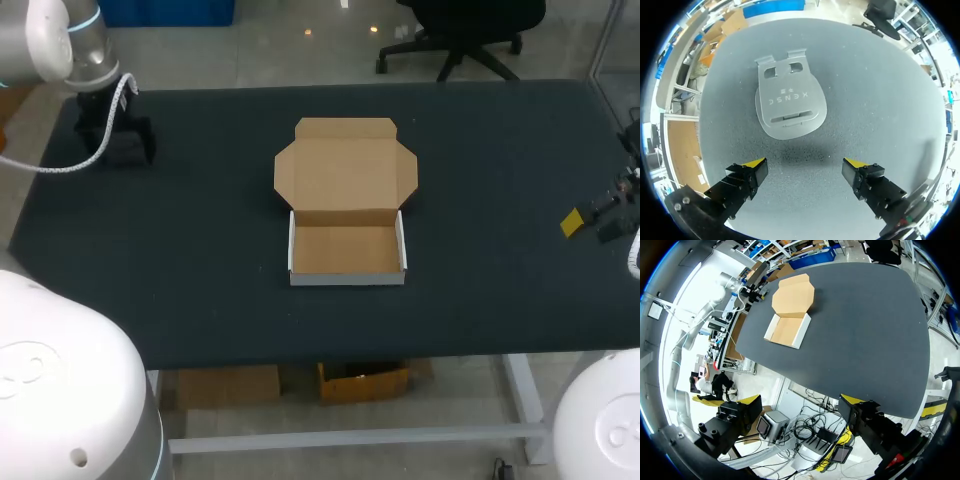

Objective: Assemble the packaging by folding the flat box into shape, placing the metal phone stand inside, and closing the box properly

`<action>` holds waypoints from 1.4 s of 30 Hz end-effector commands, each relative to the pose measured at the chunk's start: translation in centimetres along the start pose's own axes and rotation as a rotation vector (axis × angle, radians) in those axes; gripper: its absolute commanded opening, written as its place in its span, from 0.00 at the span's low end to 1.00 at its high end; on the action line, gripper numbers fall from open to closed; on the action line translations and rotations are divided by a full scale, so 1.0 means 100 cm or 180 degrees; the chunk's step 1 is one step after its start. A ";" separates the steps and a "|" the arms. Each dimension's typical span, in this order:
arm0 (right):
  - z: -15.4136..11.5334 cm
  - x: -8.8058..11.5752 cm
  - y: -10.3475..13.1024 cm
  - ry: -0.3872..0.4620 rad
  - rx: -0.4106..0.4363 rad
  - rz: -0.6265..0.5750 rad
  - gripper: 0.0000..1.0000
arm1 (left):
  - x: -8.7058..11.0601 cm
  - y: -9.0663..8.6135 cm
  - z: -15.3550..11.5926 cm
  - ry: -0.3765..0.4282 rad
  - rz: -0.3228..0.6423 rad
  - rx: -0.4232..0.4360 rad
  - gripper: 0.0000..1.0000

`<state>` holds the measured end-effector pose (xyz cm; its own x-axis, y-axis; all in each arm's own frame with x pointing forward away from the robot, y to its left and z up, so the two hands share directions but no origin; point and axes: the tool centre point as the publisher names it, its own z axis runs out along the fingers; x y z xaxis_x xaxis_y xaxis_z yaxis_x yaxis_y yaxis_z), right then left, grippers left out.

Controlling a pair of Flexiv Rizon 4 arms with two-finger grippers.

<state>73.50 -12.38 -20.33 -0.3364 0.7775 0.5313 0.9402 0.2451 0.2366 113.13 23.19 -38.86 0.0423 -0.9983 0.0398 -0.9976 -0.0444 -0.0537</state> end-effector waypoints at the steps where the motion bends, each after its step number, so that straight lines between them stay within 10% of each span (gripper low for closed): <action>1: -0.002 0.001 -0.001 0.0006 0.0003 -0.0003 1.00 | 0.000 -0.003 0.001 -0.0004 0.0002 -0.0021 1.00; 42: -0.002 0.001 -0.001 0.0006 0.0003 -0.0003 1.00 | -0.004 -0.009 0.004 -0.0195 -0.0075 0.0082 1.00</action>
